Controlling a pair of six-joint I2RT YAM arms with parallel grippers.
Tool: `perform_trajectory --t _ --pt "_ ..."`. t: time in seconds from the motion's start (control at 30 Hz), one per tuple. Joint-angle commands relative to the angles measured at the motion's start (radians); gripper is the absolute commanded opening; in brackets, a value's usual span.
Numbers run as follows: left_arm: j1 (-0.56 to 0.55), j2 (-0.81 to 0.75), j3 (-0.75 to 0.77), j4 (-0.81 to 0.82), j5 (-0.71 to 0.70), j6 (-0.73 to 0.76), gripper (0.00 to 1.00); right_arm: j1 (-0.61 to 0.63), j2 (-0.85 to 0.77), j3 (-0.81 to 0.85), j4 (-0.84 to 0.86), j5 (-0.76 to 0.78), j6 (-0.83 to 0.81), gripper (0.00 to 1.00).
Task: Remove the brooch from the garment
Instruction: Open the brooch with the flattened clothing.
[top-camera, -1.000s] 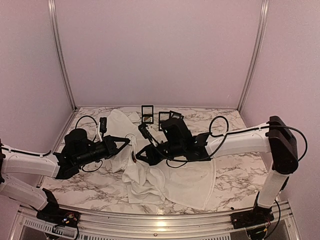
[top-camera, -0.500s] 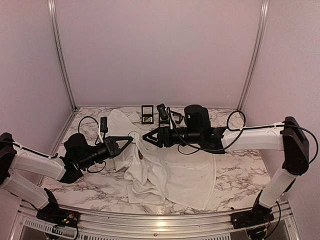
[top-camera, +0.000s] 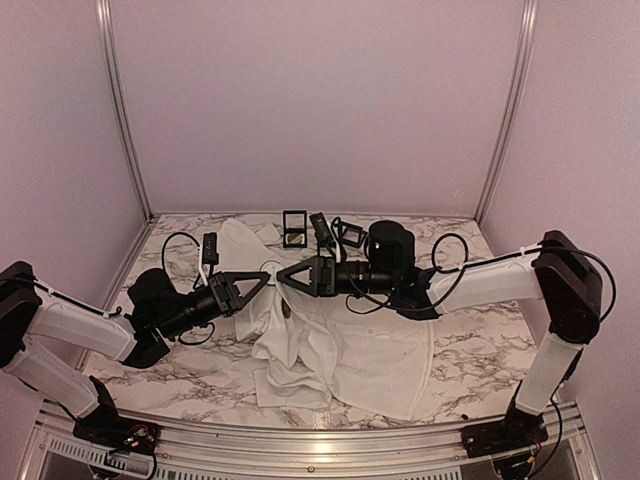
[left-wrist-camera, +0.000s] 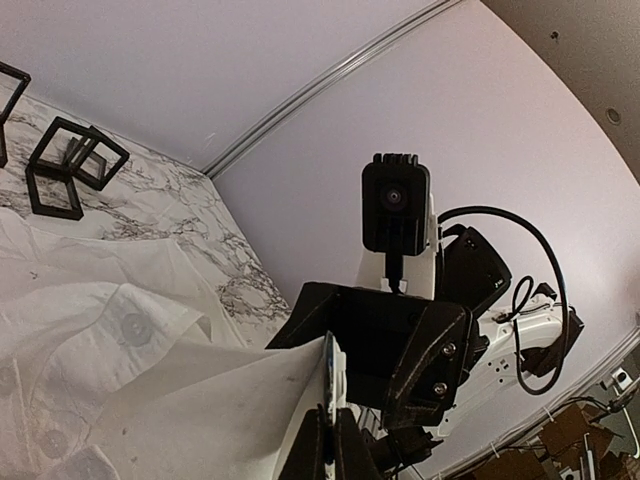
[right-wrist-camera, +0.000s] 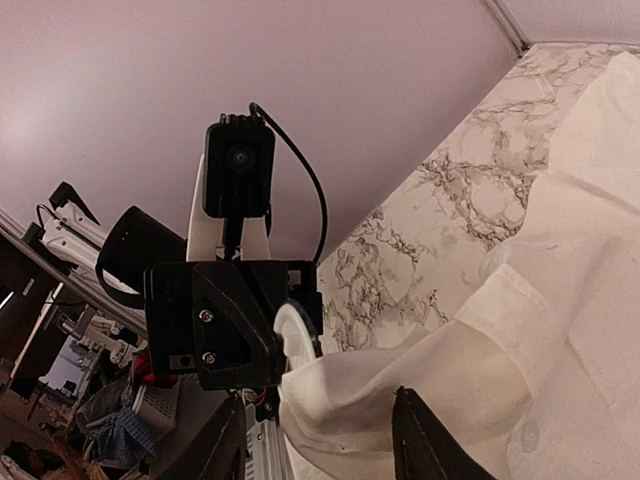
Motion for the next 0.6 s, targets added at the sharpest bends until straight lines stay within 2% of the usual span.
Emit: perform_trajectory --t 0.0,0.3,0.57 --pt "-0.009 0.0 0.0 0.058 0.02 -0.005 0.0 -0.004 0.017 -0.008 0.088 -0.019 0.061 0.46" --pt "-0.019 0.001 0.005 0.052 0.024 0.003 0.0 -0.004 0.045 -0.015 0.142 -0.038 0.116 0.35" --pt "-0.022 -0.002 0.008 0.045 0.019 0.01 0.0 -0.002 0.05 -0.021 0.158 -0.047 0.131 0.33"
